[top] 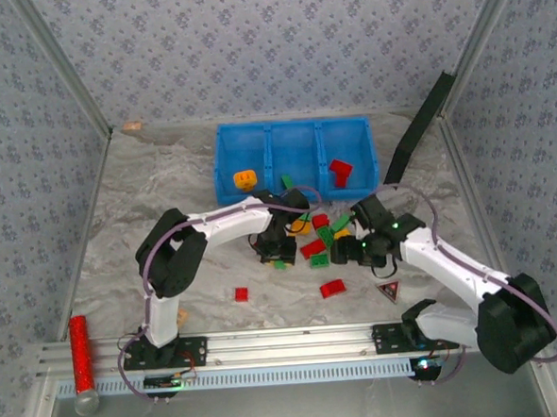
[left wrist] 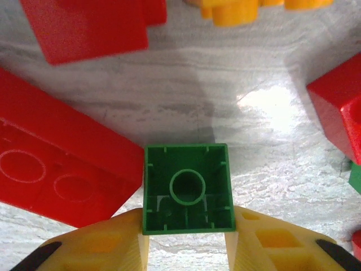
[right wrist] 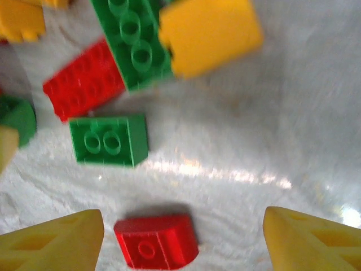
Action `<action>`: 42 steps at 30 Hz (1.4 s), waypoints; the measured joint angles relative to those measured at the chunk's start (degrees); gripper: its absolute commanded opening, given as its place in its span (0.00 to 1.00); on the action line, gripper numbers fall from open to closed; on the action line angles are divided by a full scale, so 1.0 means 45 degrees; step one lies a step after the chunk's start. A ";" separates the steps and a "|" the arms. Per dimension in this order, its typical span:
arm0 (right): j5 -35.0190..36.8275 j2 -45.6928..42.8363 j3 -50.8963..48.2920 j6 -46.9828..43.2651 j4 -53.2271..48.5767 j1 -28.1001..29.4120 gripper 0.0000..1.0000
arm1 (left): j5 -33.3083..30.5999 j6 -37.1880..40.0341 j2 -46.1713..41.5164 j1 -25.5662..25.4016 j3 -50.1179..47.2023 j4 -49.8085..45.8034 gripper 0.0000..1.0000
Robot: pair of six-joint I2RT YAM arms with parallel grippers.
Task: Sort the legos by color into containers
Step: Pick up the lego from the middle-left of the table, then place the lego in the container.
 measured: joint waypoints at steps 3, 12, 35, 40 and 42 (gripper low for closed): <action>0.0024 -0.0651 -0.0408 0.1263 -0.0024 0.0787 0.80 | -0.0248 0.0461 0.0010 0.0165 0.0204 -0.0010 0.34; 0.0544 -0.1326 -0.1073 0.4197 0.0049 0.2472 0.81 | -0.0282 0.1651 0.0005 0.0860 0.2356 -0.0393 0.33; 0.2171 0.0636 -0.1156 1.0122 0.1059 0.5095 0.89 | -0.1525 0.3857 0.4609 0.3240 1.0452 0.0636 0.33; 0.2336 0.0991 -0.1107 1.1055 0.1054 0.5251 0.88 | -0.1501 0.3915 0.5231 0.3356 1.0652 0.0767 0.33; 0.2419 0.1054 -0.1069 1.1341 0.1064 0.5280 0.88 | -0.1452 0.3925 0.5289 0.3371 1.0652 0.0767 0.35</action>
